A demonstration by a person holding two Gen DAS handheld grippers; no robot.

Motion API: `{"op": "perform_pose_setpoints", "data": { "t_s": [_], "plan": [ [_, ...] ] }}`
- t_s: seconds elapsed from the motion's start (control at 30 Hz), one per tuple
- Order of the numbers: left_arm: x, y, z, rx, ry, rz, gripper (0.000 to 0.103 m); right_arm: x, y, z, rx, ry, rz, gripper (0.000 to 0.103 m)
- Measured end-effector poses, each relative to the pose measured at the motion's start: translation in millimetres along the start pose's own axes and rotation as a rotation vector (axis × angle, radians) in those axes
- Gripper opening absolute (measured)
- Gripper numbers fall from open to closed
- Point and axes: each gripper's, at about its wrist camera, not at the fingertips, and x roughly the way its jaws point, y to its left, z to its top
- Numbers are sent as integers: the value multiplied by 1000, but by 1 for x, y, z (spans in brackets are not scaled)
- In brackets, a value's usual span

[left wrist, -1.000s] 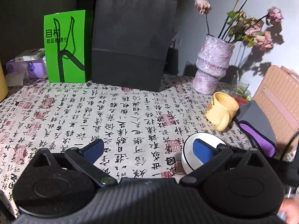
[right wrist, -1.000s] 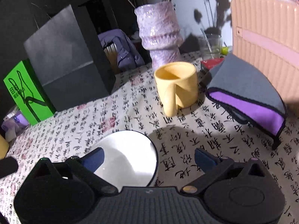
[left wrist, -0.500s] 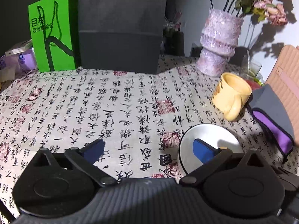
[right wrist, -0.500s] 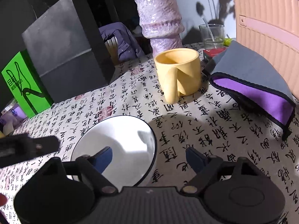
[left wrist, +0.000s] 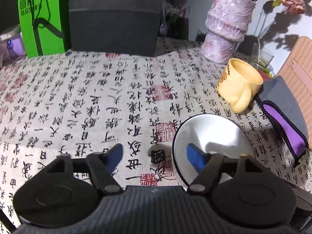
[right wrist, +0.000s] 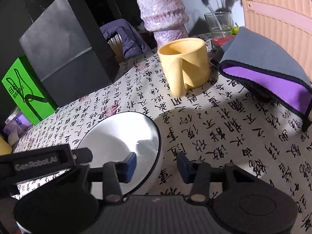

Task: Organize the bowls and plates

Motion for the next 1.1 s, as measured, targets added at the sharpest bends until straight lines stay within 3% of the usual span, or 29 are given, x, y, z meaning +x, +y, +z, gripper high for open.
{"op": "perform_pose_setpoints", "data": {
  "t_s": [0.17,0.57,1.1],
  "plan": [
    [6,-2,0,-6,17,-6,53,5,-2,-1,12,22,14,28],
    [18,-18,-5,36,29,-12,30,10,-5,-2,42,42,65,21],
    [25,-28,-8,73,15,-19,19,11,-7,-2,54,33,74,19]
  ]
}}
